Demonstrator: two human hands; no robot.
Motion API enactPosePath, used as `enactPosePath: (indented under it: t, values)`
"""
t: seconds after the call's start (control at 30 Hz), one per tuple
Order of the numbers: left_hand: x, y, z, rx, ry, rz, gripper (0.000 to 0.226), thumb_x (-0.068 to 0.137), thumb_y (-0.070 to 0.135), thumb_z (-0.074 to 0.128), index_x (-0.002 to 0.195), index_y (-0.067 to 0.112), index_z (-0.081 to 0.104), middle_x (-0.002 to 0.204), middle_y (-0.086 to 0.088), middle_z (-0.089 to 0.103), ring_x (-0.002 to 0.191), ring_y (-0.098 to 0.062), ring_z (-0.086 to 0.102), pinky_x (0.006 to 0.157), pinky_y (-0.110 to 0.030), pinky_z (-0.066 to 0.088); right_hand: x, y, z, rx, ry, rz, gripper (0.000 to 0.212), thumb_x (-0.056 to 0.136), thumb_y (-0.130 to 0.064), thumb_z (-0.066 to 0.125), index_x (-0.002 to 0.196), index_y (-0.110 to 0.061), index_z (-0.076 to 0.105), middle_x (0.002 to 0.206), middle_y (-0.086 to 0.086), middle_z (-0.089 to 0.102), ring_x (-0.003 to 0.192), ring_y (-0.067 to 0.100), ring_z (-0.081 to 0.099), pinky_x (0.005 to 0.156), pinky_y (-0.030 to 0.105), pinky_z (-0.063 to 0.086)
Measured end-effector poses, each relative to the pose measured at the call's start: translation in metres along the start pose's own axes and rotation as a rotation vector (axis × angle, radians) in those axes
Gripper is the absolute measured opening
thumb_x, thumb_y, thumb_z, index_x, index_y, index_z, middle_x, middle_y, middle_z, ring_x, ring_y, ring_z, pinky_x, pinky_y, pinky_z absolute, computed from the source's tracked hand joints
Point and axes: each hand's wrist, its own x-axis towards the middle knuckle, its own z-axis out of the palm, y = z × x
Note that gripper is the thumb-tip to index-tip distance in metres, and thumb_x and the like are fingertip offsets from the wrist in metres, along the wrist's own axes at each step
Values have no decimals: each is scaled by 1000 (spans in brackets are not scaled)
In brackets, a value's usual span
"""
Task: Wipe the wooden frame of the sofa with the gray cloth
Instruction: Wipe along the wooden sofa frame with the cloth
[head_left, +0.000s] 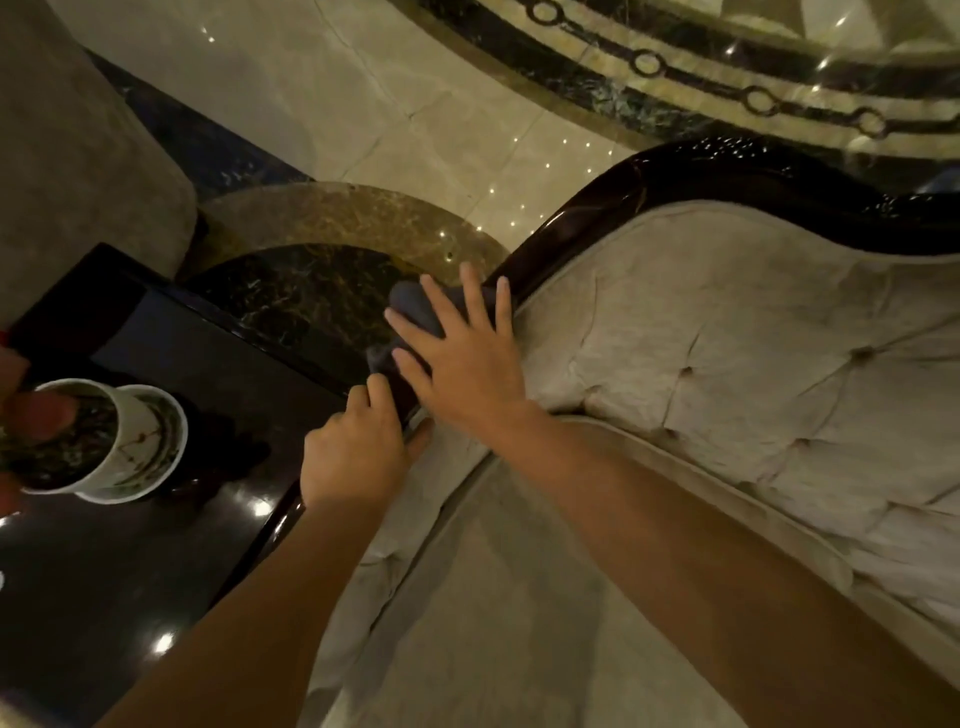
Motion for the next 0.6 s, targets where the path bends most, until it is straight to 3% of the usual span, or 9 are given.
enactPosePath:
  t: [0.07,0.2,0.27,0.3,0.43,0.5,0.6]
  values:
    - [0,-1,-2,-2,-15,-9,61,88,66,49,115,12,42,98,-7,59,74,-31,67,52,-34,36,16,34,-15,-100,-45,-79,50,99,-56,26,146,-45,39,159,4,36,150,41,16,117,66,6]
    - [0,-1,-3,-35,-43,-9,58,91,63,48,118,13,39,103,-7,58,77,-29,65,55,-36,40,52,144,-62,-296,83,263,52,100,-55,21,148,-41,36,159,7,36,149,44,17,117,68,8]
    - [2,-2,-4,-23,-69,-14,59,91,63,48,121,13,38,106,-7,58,81,-28,66,57,-36,41,51,132,-64,-268,99,390,52,99,-54,24,147,-40,39,157,7,38,148,45,18,116,68,8]
    - [2,-2,-4,-21,-76,-9,59,91,63,48,120,12,38,105,-7,58,81,-28,66,57,-36,40,48,106,-53,-263,95,376,52,99,-53,24,147,-40,40,157,8,39,148,46,17,116,68,8]
    - [-1,0,-4,-37,-80,24,57,88,60,57,111,9,46,94,-10,60,73,-31,66,52,-36,41,10,1,-6,-45,-123,-32,48,99,-52,30,141,-41,49,152,4,48,148,39,24,119,62,8]
    - [1,-1,-9,-42,-127,12,57,88,60,55,113,9,45,99,-10,60,81,-32,66,55,-38,44,20,30,-18,-91,-181,-96,49,100,-54,26,144,-43,44,153,3,47,149,38,24,120,61,7]
    - [1,-5,-11,-124,-186,-7,57,91,60,46,123,14,39,115,-7,55,98,-32,62,69,-43,50,47,117,-56,-229,-108,111,52,100,-54,20,148,-41,37,157,4,40,150,38,19,119,61,7]
